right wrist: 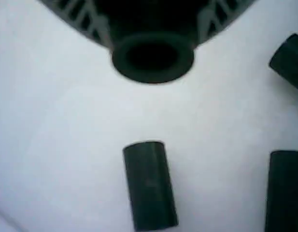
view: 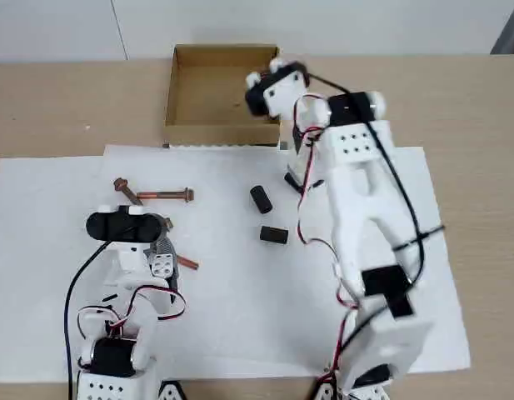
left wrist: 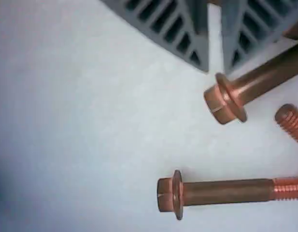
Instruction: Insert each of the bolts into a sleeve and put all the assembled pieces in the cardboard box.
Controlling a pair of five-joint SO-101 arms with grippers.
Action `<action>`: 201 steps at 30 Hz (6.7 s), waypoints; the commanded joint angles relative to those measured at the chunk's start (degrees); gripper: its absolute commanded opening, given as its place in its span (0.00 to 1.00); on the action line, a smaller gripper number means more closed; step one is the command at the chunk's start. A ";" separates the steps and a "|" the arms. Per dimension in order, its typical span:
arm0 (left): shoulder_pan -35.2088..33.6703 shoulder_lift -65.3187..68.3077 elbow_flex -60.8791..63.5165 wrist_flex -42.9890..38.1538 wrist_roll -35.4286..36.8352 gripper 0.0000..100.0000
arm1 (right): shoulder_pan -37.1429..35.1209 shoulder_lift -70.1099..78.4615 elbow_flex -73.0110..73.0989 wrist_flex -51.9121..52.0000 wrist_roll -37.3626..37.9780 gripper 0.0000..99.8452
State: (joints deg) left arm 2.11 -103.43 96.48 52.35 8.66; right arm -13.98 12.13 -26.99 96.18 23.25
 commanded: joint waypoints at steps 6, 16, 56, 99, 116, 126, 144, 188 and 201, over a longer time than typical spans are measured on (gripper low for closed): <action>-0.18 -0.26 -6.20 3.25 -0.18 0.01 | -0.04 -21.93 9.32 1.89 -2.29 0.00; -0.62 -0.18 -15.96 10.37 -5.54 0.01 | 0.57 -44.18 35.34 1.45 -4.13 0.00; -0.09 93.63 -83.12 28.48 -49.41 0.01 | 20.00 -65.45 64.88 -8.31 -3.69 0.00; -1.76 137.05 -119.52 33.93 -70.51 0.08 | 19.82 -65.36 64.88 -9.98 -3.78 0.00; -1.67 144.00 -119.52 31.47 -70.51 0.01 | 19.74 -65.36 64.88 -9.98 -3.78 0.00; -0.53 140.40 -121.01 36.40 -70.15 0.01 | 19.65 -65.98 63.47 -9.80 -3.96 0.00; 9.14 117.71 -128.04 48.00 -40.97 0.01 | 10.77 -66.77 51.78 0.40 -4.13 0.00; 19.25 47.56 -54.81 8.44 20.92 0.01 | -15.25 -116.18 108.57 -44.97 -25.49 0.00; 19.60 20.66 -28.97 -13.54 24.09 0.01 | -24.84 -115.91 111.12 -48.57 -25.41 0.00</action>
State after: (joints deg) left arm 21.27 -76.44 64.84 42.77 32.13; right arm -37.27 -103.12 84.75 49.05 -1.98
